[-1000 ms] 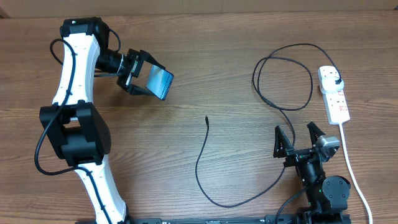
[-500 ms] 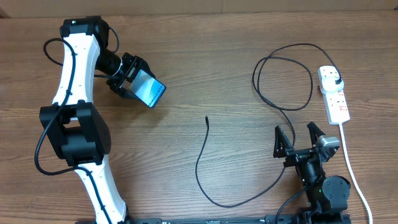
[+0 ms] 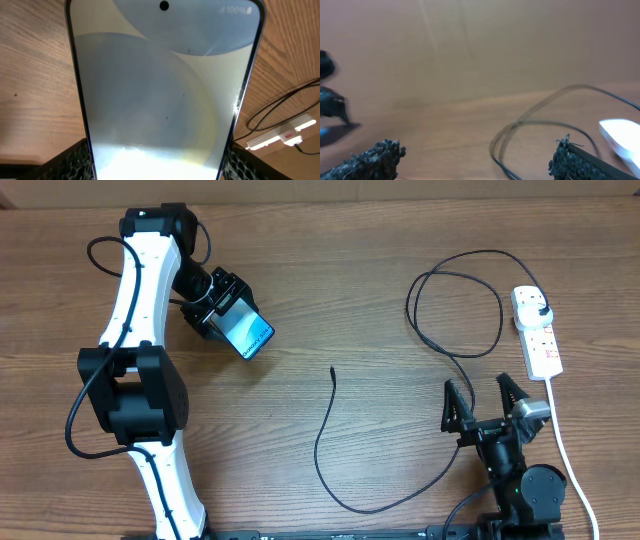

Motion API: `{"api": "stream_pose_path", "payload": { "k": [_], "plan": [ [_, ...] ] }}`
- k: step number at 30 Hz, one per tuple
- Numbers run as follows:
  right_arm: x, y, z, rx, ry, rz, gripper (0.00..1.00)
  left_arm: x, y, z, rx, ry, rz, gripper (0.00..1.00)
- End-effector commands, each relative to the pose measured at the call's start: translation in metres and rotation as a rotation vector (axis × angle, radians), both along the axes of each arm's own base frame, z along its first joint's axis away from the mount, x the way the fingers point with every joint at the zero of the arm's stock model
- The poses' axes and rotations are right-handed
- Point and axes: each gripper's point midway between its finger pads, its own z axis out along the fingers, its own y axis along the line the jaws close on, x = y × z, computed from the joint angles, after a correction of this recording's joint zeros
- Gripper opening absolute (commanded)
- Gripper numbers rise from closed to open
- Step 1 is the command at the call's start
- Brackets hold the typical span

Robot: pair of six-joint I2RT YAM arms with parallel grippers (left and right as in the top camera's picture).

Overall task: Plug charger to phone and switch on socket
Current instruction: 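Bring the phone toward center while the right gripper reaches toward it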

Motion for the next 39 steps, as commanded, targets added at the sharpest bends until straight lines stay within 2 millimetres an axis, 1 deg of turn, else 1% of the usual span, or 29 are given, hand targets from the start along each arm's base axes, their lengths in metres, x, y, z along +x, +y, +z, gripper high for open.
{"api": "stream_pose_path", "payload": {
  "k": [1,5,7,10,12,13,14,18,19,20,22,24,25,27,28,29,30,32,34,36,37,39],
  "plan": [
    [-0.007,0.019,0.012,0.058,-0.028,0.117,1.00,0.007,-0.006,0.012,-0.038,-0.052,-0.014,0.04],
    [-0.009,0.018,0.025,0.092,0.001,0.117,1.00,0.010,-0.010,0.014,-0.063,-0.064,-0.011,0.04],
    [-0.008,0.016,0.033,0.128,0.049,0.107,1.00,0.011,-0.011,0.015,-0.071,-0.067,-0.010,0.04],
    [-0.001,0.015,0.042,0.154,0.134,0.103,1.00,0.011,-0.011,0.015,-0.072,-0.062,0.000,0.04],
    [0.009,0.021,0.054,0.160,0.193,0.144,1.00,0.011,-0.011,0.015,-0.073,-0.062,0.000,0.04],
    [0.014,0.025,0.060,0.162,0.216,0.174,1.00,0.011,-0.011,0.015,-0.073,-0.062,0.000,0.04],
    [0.023,0.032,0.066,0.186,0.273,0.221,1.00,0.011,-0.011,0.015,-0.073,-0.062,0.000,0.04],
    [0.053,0.053,0.074,0.342,0.514,0.362,1.00,0.010,-0.014,0.017,-0.092,-0.054,0.007,0.04],
    [0.060,0.063,0.079,0.361,0.559,0.432,1.00,0.010,-0.015,0.017,-0.099,-0.053,0.010,0.04],
    [0.069,0.077,0.086,0.384,0.603,0.552,1.00,0.010,-0.015,0.018,-0.098,-0.047,0.021,0.04],
    [0.078,0.093,0.092,0.409,0.634,0.712,1.00,0.010,-0.016,0.018,-0.096,-0.040,0.035,0.04],
    [0.086,0.104,0.093,0.450,0.660,0.841,1.00,0.010,-0.016,0.017,-0.093,-0.026,0.059,0.04],
    [0.089,0.108,0.092,0.496,0.689,0.890,1.00,0.010,-0.016,0.018,-0.092,-0.019,0.072,0.04],
    [0.100,0.110,0.082,0.614,0.782,0.908,1.00,0.010,-0.016,0.017,-0.089,-0.005,0.095,0.04],
    [0.107,0.110,0.074,0.689,0.848,0.888,1.00,0.010,-0.017,0.017,-0.087,0.003,0.108,0.04],
    [0.115,0.110,0.060,0.768,0.927,0.863,1.00,0.010,-0.020,0.017,-0.085,0.012,0.121,0.04],
    [0.121,0.113,0.045,0.802,0.981,0.853,1.00,0.010,-0.023,0.017,-0.083,0.018,0.132,0.04],
    [0.122,0.122,0.030,0.805,1.024,0.863,1.00,0.010,-0.027,0.017,-0.077,0.025,0.144,0.04],
    [0.121,0.133,0.021,0.803,1.056,0.862,1.00,0.011,-0.033,0.016,-0.069,0.027,0.149,0.04],
    [0.120,0.145,0.015,0.789,1.077,0.853,1.00,0.012,-0.039,0.015,-0.063,0.027,0.152,0.04],
    [0.119,0.155,0.009,0.775,1.095,0.832,1.00,0.012,-0.046,0.015,-0.062,0.026,0.153,0.04],
    [0.117,0.168,0.004,0.751,1.106,0.813,1.00,0.013,-0.053,0.015,-0.059,0.021,0.153,0.04]
  ]
}}
